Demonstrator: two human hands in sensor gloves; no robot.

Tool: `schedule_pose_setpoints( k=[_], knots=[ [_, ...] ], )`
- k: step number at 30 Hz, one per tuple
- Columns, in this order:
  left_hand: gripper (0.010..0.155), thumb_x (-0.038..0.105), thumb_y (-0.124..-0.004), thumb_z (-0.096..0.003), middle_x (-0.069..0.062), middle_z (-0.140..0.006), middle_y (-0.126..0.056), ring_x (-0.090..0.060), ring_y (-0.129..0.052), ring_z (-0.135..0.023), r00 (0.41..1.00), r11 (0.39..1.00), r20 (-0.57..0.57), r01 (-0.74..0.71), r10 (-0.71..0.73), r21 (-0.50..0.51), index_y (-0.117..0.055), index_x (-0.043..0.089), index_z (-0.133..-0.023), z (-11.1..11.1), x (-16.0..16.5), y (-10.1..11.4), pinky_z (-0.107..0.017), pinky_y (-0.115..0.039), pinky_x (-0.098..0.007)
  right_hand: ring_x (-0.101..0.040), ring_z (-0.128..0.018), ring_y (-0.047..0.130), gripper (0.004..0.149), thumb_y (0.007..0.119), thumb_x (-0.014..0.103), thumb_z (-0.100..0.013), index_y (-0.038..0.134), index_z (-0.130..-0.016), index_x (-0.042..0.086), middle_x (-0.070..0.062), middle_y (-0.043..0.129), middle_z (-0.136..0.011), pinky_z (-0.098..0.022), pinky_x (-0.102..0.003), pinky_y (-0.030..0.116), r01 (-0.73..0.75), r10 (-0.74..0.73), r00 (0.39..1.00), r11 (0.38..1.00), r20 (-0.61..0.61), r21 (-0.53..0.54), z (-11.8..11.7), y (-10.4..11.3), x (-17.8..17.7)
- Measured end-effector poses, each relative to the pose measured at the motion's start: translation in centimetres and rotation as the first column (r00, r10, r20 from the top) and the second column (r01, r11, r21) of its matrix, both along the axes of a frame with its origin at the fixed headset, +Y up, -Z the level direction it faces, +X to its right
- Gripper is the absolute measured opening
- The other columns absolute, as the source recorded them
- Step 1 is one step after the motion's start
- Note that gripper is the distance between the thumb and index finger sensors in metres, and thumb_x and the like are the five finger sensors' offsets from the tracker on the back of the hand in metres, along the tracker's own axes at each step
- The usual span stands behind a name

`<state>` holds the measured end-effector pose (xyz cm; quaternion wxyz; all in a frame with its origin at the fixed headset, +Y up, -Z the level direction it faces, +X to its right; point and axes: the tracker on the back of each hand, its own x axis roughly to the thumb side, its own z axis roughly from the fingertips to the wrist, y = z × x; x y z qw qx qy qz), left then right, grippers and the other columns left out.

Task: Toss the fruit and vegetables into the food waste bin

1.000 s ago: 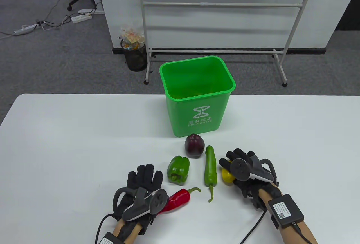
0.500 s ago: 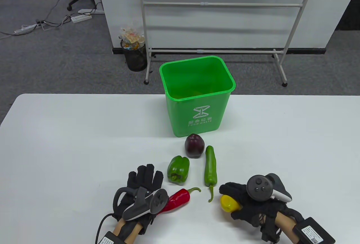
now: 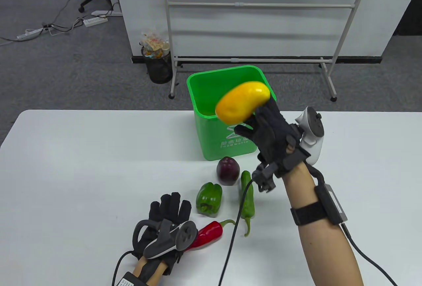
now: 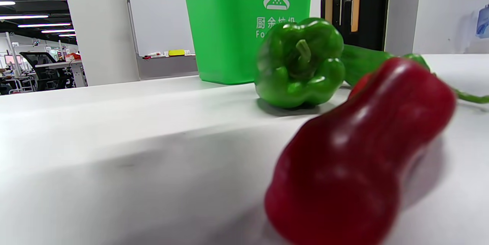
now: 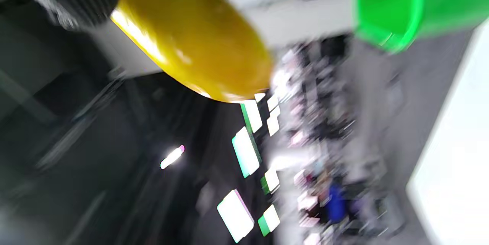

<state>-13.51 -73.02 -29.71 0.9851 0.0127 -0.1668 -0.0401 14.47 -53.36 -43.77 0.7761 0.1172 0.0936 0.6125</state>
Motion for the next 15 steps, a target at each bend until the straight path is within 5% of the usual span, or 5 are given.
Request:
schedule_pose_setpoints(
  k=[9,15],
  knots=[
    [0.084,0.062,-0.061,-0.0388,-0.025,-0.113,-0.025,-0.055,-0.036,-0.103,1.000,1.000,-0.003,-0.008,0.009,0.013,-0.041,0.015,-0.106,0.0,-0.4,0.4,-0.070,-0.038,-0.073,-0.050,-0.109,0.039,0.096,0.064,0.060,-0.048,0.003,-0.107,0.015,-0.020,0.012,-0.113,-0.072,-0.073,0.042,0.117,-0.117,0.993,0.989,0.006,-0.088,1.0,-7.0,3.8],
    [0.084,0.062,-0.061,-0.0388,-0.025,-0.113,-0.025,-0.055,-0.036,-0.103,1.000,1.000,0.002,-0.012,0.012,0.017,-0.041,0.015,-0.106,0.1,-0.1,0.5,-0.070,-0.038,-0.073,-0.049,-0.109,0.041,0.089,0.064,0.059,-0.049,0.013,-0.109,0.017,-0.019,0.017,-0.114,-0.072,-0.072,0.043,0.140,-0.140,0.990,0.990,-0.019,-0.020,2.6,-7.2,6.4]
  ],
)
